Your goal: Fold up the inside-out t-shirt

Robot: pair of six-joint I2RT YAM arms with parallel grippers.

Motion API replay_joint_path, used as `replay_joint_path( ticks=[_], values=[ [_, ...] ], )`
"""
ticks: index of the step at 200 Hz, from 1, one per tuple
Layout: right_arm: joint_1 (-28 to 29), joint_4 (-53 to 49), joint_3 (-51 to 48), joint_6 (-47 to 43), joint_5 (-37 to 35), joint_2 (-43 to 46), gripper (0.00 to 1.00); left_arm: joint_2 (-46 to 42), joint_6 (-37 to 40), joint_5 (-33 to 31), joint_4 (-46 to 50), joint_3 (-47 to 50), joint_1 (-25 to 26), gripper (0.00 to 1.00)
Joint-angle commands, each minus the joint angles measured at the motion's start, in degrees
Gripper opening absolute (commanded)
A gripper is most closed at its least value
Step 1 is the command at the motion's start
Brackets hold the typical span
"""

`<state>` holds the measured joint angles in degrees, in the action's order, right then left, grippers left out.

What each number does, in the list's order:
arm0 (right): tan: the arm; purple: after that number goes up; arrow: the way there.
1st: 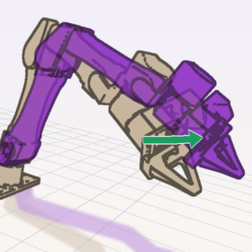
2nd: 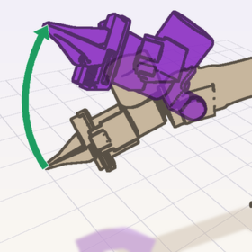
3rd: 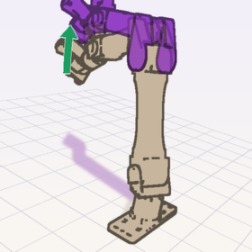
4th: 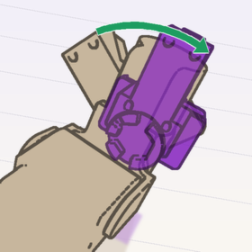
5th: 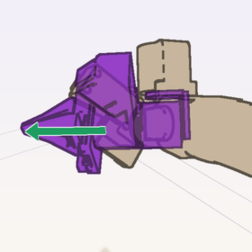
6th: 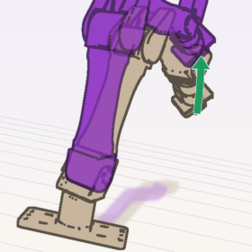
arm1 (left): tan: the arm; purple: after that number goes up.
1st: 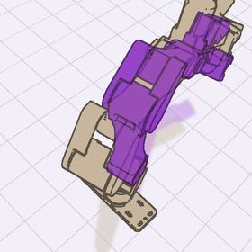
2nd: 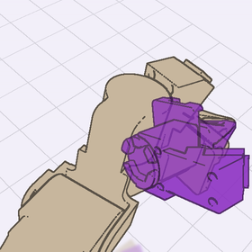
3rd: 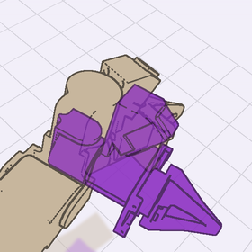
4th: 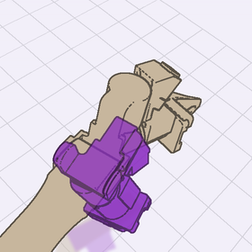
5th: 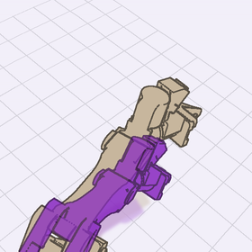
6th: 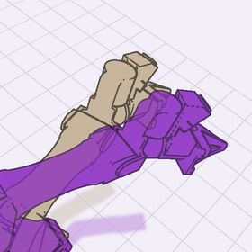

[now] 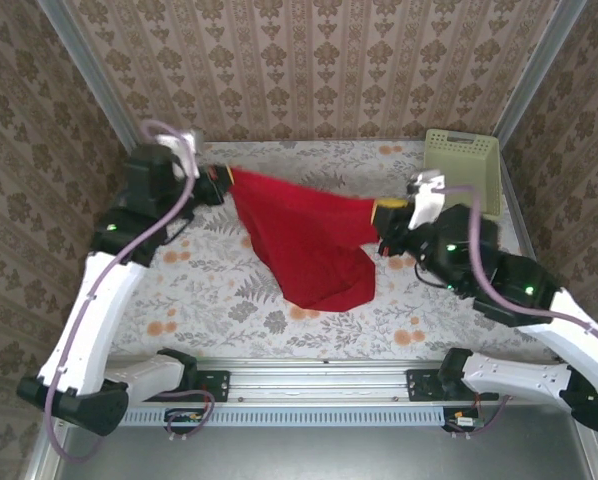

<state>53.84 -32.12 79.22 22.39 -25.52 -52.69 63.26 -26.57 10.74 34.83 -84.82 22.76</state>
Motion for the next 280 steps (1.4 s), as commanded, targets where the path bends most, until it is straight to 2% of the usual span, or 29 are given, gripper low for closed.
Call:
replay_joint_path(
  ticks=[1,18,40,60,78,104,128,151,167,203,240,252,271,280],
  values=[
    [0.0,1.1,-0.9,-3.1,-2.5,0.2,0.00,-3.0,3.1,-2.6,0.9,-1.0,1.8,0.00],
    [-1.3,-0.6,-8.2,2.0,-4.4,-2.1,0.00,-0.1,3.0,-3.5,3.5,3.9,2.9,0.00],
    [-2.2,-1.9,-17.5,10.1,-0.9,-7.1,0.00,2.1,2.8,-3.9,6.3,9.3,2.3,0.00],
    [-2.8,1.2,-20.9,11.8,3.4,-7.6,0.00,-0.6,4.5,-6.5,7.7,8.9,0.8,0.00],
    [-3.7,4.1,-17.9,11.1,6.2,-8.6,0.00,-2.3,6.5,-7.7,10.9,3.7,-2.3,0.00],
    [-2.6,5.0,-8.3,7.5,10.3,-12.4,0.00,-1.8,9.9,-10.7,16.2,-8.4,-5.8,0.00],
    [-1.7,3.2,-1.8,5.2,8.6,-13.4,0.00,-0.2,12.2,-12.0,19.7,-20.4,-6.4,0.00],
    [-4.4,-2.0,-1.5,6.5,3.8,-12.0,0.00,1.9,11.0,-6.9,19.5,-24.1,-6.1,0.00],
    [-9.1,-4.8,-5.8,9.2,3.7,-9.0,0.00,2.8,9.5,-4.1,17.1,-20.4,-2.7,0.00],
    [-18.6,-10.2,-18.5,13.2,3.6,-0.7,0.00,6.5,5.6,-5.8,6.3,-3.8,14.4,0.00],
    [-26.1,-16.5,-29.0,17.2,1.2,2.7,0.00,15.4,-2.5,-2.4,-8.5,11.2,26.3,0.00],
    [-28.3,-16.2,-31.7,17.3,2.1,2.8,0.00,19.2,-4.4,-0.5,-11.5,13.0,29.5,0.07],
    [-29.8,-13.4,-33.8,15.9,4.3,2.3,0.00,22.7,-5.4,0.1,-12.3,14.3,31.5,0.26],
    [-29.9,-12.6,-33.5,15.4,4.7,1.7,0.15,22.2,-5.3,-1.2,-11.3,15.2,31.1,0.35]
  ],
)
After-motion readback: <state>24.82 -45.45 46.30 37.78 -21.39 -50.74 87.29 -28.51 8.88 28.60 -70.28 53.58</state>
